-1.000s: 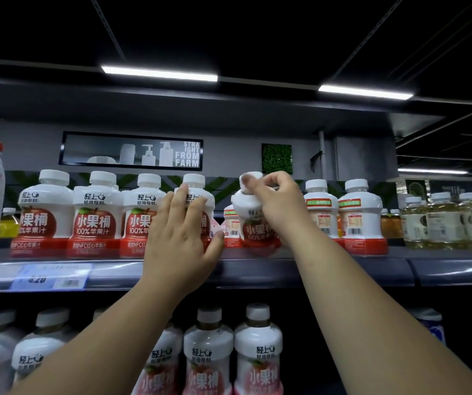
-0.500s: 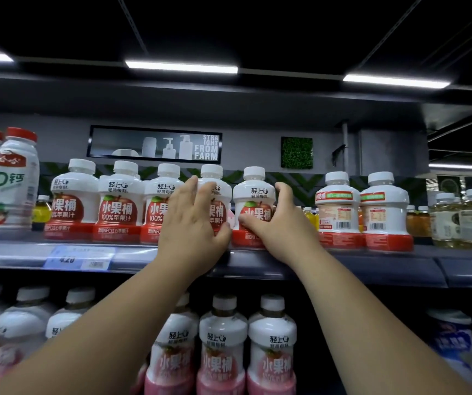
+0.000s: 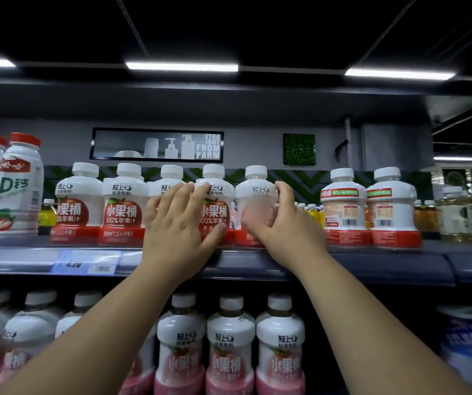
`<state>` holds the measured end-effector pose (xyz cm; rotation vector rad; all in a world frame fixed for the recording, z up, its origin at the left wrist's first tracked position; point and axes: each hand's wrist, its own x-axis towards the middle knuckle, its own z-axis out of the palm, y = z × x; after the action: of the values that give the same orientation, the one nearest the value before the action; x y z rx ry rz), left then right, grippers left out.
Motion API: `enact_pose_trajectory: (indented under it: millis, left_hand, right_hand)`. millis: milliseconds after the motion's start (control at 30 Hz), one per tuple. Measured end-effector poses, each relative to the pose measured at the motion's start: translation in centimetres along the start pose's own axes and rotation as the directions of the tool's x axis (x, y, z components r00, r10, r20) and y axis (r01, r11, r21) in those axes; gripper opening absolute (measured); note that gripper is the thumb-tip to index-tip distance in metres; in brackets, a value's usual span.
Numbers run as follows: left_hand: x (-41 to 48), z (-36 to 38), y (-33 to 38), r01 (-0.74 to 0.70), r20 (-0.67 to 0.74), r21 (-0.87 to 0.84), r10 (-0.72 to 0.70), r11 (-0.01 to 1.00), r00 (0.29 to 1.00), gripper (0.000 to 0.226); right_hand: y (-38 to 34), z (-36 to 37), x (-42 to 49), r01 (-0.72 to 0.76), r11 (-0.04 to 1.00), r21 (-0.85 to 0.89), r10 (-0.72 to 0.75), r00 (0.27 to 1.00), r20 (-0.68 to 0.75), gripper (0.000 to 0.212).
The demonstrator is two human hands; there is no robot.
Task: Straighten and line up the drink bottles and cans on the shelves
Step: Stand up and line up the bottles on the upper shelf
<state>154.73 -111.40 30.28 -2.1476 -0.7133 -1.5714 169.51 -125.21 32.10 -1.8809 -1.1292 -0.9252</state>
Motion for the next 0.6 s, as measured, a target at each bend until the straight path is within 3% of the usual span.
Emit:
enact_pose_trajectory:
  millis: [200, 267, 400, 600]
  left_hand:
    - [-0.2, -0.1, 0.1, -0.009, 0.019, -0.042, 0.009, 0.999, 1.000, 0.072]
    - [-0.1, -0.5, 0.2, -0.035, 0.032, -0.086, 0.037, 0.996, 0.999, 0.071]
    - [0.0, -1.6, 1.3, -0.111, 0.033, -0.206, 0.120, 0.972, 0.992, 0.067]
    - [-0.7, -2.3, 7.0, -0.223, 0.008, -0.374, 0.243, 0.900, 0.970, 0.064]
  right_hand:
    - [-0.7, 0.0, -0.4, 0.005, 0.992, -0.124, -0.011, 0.999, -0.040, 0.096]
    - [-0.7, -0.1, -0.4, 0.020, 0.996, -0.084, -0.026, 0.997, -0.073, 0.094]
    - [1.2, -1.7, -1.1, -0.002, 0.998, 0.057, 0.011, 0.988, -0.154, 0.079]
    - [7.2, -5.3, -3.4, -0.059, 0.998, 0.007, 0.059, 0.969, -0.241, 0.055]
